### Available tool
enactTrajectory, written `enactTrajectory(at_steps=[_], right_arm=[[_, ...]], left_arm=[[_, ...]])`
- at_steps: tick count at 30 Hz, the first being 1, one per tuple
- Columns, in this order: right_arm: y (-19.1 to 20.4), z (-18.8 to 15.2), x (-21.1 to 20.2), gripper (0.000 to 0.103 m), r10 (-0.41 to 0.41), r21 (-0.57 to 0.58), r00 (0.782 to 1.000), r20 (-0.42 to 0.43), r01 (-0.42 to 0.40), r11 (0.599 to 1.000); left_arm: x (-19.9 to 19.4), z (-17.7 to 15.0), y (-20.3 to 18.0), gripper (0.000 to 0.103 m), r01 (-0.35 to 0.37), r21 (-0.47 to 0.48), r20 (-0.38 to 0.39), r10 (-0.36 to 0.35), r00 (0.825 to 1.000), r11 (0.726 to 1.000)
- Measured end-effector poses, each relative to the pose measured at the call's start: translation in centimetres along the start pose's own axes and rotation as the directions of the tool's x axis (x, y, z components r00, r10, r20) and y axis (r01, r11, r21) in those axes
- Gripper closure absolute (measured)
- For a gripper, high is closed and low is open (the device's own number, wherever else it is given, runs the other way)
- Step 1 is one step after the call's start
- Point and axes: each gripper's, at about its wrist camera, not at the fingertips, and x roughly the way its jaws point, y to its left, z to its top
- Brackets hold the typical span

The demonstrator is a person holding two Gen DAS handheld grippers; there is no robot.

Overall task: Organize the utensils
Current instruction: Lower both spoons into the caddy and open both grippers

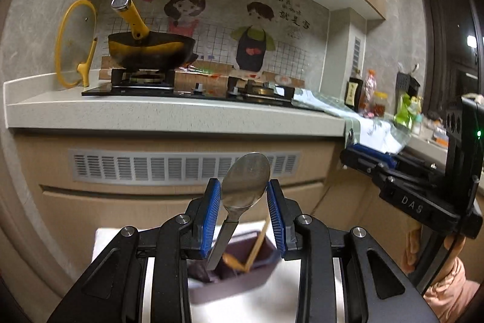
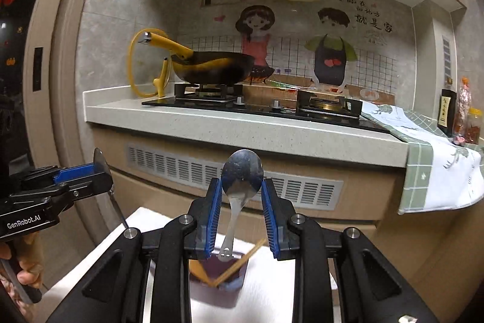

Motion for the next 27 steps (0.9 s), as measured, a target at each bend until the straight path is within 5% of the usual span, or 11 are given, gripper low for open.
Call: enactTrajectory(at_steps=[10,16,20,25,27], right_arm=[[0.8,-4.2,8.3,0.078,0.062,0.009,0.982,-0.176,-0.061,0.998],[1.2,-8.3,12.5,0.077,0.119,0.038,0.938,-0.324,-0.113,0.993],[1.1,-10.7,14.3,0.051,0.131,0.075,0.907,-0.399,-0.110,0.991],[1.3,-11.5,12.0,0.047,0.107,0.064,0.919,-0.378,-0.090,0.994],[1.3,-11.6,10.0,0.036,0.100,0.072,0.932,-0.349,-0.080,0.994]], left_arm=[[8.4,-3.8,3.7,0.070,0.030,-0.120,-0.095,-0.041,0.995,0.992],[11.7,-7.3,4.9,0.068,0.028,-0.170,-0.183,-0.059,0.981,0.985],[12.6,-9.2,5.3,0.048,0.002,-0.189,-0.240,-0.048,0.970,0.982],[10.4,-10.2,4.8,0.047,-0.037,-0.180,-0.226,-0.004,0.974,0.983],[8.5,-10.6,4.2,0.043,-0.068,-0.158,-0.202,0.035,0.979,0.985]])
